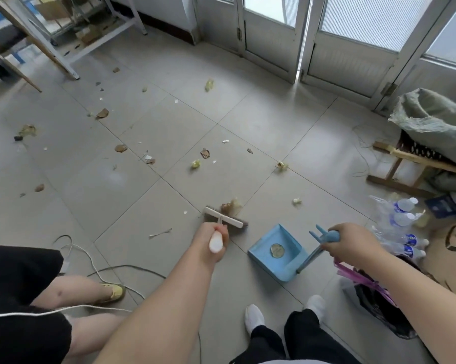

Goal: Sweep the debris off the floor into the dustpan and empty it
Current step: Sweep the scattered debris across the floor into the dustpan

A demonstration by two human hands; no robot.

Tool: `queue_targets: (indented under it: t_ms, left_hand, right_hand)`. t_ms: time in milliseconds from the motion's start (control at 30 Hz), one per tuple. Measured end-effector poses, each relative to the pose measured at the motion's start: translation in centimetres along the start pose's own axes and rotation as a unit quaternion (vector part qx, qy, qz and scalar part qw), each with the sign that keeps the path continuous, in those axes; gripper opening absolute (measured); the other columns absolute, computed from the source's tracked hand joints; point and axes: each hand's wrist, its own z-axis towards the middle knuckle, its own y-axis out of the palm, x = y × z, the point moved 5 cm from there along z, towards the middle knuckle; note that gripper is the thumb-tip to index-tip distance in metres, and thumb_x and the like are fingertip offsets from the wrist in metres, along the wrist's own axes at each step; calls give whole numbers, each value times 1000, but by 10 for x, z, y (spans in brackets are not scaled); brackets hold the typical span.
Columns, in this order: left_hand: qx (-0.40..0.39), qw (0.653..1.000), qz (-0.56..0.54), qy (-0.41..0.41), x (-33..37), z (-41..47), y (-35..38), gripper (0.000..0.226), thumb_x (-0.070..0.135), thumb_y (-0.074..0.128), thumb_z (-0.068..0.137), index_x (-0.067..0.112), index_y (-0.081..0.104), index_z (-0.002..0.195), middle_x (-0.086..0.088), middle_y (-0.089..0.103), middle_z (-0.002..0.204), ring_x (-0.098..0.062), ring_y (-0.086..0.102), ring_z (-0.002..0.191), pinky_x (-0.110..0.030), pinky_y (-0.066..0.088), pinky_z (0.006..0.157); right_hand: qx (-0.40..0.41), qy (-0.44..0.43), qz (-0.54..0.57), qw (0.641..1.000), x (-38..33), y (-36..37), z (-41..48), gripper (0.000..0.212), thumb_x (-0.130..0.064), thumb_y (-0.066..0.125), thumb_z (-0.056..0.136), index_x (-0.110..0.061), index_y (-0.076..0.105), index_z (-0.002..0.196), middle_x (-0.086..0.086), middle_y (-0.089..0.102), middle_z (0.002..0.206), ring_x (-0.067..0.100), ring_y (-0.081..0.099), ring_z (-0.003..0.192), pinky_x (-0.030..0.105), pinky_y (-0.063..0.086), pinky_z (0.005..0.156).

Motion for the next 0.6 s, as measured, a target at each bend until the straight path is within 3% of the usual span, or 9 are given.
queue_targets:
  t_ms: [67, 167, 300, 400, 533, 600]
  left_hand:
    - [-25, 999, 20, -38, -7, 2, 3, 9, -1, 42, 95, 1, 50, 94, -4, 45, 66, -5, 44, 28, -10, 38, 29]
    - [-37, 992, 85, -81, -17, -12, 21, 18, 6, 47, 97, 2, 50, 79, -2, 45, 61, -4, 43, 26, -11, 39, 28]
    - [-33, 984, 167, -54, -24, -47, 72, 22, -4, 36, 96, -1, 48, 77, -7, 48, 45, -5, 40, 23, -10, 36, 26]
    - [-46, 974, 218, -40, -42, -62, 108, 21, -6, 35, 94, 0, 49, 80, -5, 47, 45, -5, 40, 24, -10, 37, 28]
    - [-84, 946, 305, -76, -72, -68, 142, 22, 1, 41, 97, 1, 50, 77, -2, 43, 48, -5, 42, 26, -10, 39, 31]
    - [-102, 910, 393, -86, -90, -70, 150, 16, 3, 45, 97, -1, 52, 83, -4, 50, 49, -6, 46, 31, -14, 47, 36]
  right_hand:
    - [-1, -1, 14, 1000, 11, -7, 3, 15, -34, 70, 82, -21, 70, 91, -1, 71, 75, 20, 70, 74, 41, 60, 73]
    - [-13, -2, 26, 1000, 24, -20, 9, 12, -31, 69, 82, -21, 69, 90, -1, 72, 72, 19, 71, 72, 41, 60, 73]
    - [-15, -10, 30, 999, 37, -33, 17, 15, -27, 67, 80, -16, 70, 89, 3, 72, 74, 21, 70, 73, 38, 60, 72]
    - [-14, -12, 32, 999, 51, -41, 20, 17, -23, 63, 77, -11, 70, 87, 7, 71, 73, 25, 70, 72, 33, 56, 65]
    - [-4, 2, 33, 999, 74, -47, 20, 17, -24, 62, 78, -14, 68, 89, 5, 71, 76, 24, 70, 74, 32, 56, 69]
    - [0, 14, 38, 999, 86, -48, 18, 16, -25, 62, 78, -17, 67, 90, 2, 70, 76, 22, 69, 74, 32, 58, 69]
